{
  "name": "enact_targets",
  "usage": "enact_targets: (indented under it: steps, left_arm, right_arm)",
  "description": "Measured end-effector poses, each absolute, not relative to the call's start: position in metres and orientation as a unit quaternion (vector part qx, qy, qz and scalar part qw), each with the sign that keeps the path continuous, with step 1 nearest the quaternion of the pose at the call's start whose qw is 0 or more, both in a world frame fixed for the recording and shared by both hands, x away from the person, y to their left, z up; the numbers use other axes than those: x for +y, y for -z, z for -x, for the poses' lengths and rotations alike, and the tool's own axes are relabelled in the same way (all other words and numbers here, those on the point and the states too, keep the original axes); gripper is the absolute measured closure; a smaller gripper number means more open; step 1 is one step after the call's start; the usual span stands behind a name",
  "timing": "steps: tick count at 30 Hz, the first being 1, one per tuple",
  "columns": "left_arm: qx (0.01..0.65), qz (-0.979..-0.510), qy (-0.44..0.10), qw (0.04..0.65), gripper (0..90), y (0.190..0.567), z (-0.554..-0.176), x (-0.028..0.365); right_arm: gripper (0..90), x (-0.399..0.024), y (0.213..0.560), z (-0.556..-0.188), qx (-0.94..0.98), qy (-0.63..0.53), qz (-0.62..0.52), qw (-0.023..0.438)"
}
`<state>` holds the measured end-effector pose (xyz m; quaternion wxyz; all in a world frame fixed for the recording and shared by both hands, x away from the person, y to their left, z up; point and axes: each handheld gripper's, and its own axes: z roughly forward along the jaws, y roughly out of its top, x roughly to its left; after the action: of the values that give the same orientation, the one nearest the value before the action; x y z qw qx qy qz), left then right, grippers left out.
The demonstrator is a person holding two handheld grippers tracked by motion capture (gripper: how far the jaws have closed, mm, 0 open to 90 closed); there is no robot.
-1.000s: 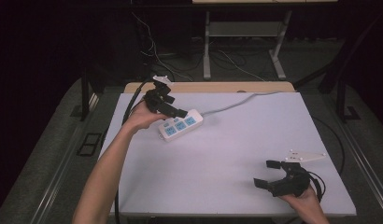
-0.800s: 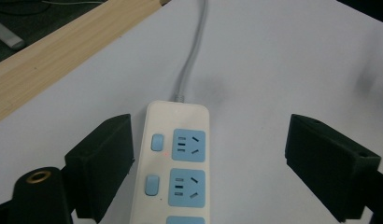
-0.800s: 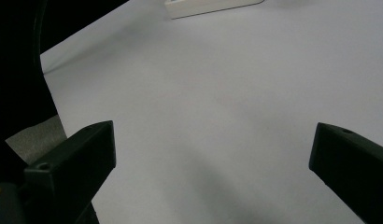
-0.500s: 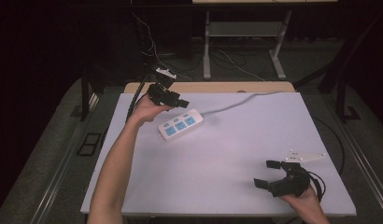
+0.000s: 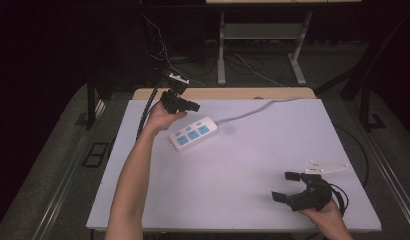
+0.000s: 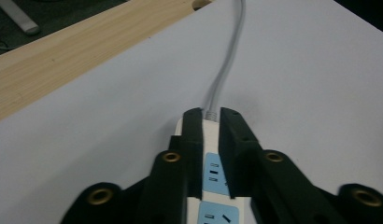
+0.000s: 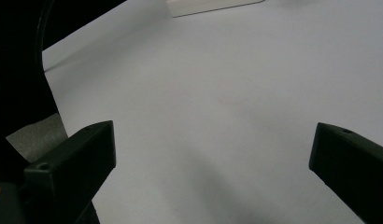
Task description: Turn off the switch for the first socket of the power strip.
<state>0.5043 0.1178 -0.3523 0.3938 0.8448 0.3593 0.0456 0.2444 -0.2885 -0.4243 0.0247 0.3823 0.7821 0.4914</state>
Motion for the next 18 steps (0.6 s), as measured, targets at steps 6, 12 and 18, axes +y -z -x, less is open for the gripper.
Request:
enact_targets:
  steps: [6, 12, 18]
  left_arm:
    - [0.376, -0.843, -0.051, 0.382, 89.2, 0.362, -0.511, 0.116]
    - [0.385, -0.839, -0.043, 0.383, 89.3, 0.374, -0.514, 0.112]
    - [0.388, -0.84, -0.039, 0.377, 89.2, 0.384, -0.517, 0.109]
  right_arm:
    - [0.3, -0.288, 0.424, -0.244, 0.783, -0.493, -0.378, 0.026]
    - [0.3, -0.288, 0.424, -0.244, 0.785, -0.492, -0.377, 0.026]
    - [0.3, -0.288, 0.424, -0.244, 0.786, -0.491, -0.375, 0.024]
